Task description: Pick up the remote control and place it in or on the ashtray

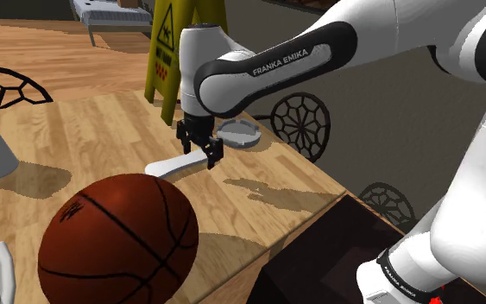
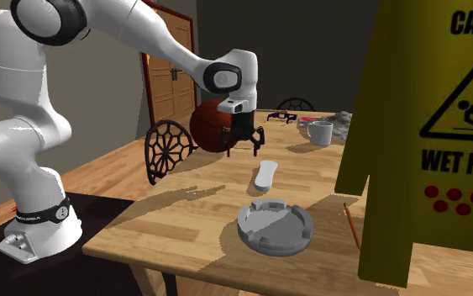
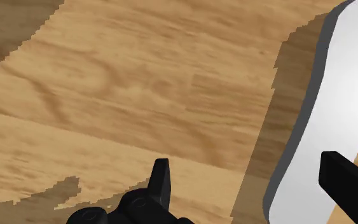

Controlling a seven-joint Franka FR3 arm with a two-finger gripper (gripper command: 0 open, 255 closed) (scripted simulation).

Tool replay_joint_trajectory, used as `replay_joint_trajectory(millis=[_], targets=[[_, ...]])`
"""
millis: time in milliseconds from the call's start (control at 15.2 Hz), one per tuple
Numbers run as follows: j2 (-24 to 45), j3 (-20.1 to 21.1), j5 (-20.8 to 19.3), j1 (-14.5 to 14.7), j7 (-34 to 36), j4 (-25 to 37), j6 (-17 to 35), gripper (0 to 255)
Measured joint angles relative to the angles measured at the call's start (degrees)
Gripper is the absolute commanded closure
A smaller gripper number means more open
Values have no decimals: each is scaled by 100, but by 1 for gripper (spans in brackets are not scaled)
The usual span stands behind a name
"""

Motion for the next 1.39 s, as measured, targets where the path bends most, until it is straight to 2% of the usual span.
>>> replay_joint_trajectory(millis=[396,924,1320,1386], targets=[[1360,-446,-583,509,1203,1660,-256,0],[1765,-592,-748,611,1434,1708,103,0],[1790,-600,-761,617,1447,1681,154,0],[1790,-600,-761,617,1447,1681,154,255]])
